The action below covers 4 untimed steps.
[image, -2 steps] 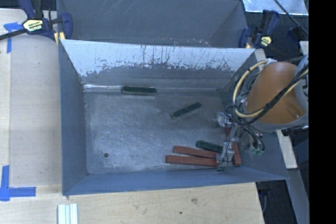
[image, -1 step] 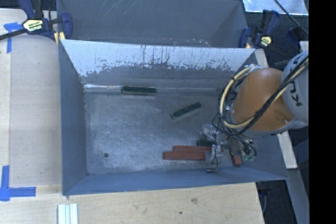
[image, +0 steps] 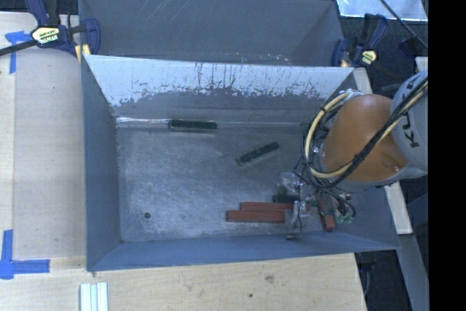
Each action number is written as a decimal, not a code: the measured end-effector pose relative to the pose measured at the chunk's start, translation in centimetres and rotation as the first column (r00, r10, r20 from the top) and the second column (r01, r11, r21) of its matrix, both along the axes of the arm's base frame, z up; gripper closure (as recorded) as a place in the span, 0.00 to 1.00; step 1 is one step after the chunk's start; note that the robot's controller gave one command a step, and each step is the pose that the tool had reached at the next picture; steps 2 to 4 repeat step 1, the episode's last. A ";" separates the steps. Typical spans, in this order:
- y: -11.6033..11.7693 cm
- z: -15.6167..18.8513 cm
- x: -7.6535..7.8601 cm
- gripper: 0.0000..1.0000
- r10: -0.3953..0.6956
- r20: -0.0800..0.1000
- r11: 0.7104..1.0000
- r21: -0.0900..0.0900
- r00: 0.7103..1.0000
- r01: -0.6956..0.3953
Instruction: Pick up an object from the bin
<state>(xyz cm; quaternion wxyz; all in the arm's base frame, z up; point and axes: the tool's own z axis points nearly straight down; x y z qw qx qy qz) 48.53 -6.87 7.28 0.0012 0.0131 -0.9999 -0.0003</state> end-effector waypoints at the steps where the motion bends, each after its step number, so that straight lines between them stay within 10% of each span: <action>1: -2.2 17.2 1.4 1.00 -0.014 0.008 1.000 -0.002 1.000 0.014; 4: -2.2 17.2 1.4 1.00 -0.014 0.008 1.000 -0.002 1.000 0.014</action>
Offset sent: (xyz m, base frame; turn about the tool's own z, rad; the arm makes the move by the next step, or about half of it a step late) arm 0.0000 0.0000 0.0000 0.0000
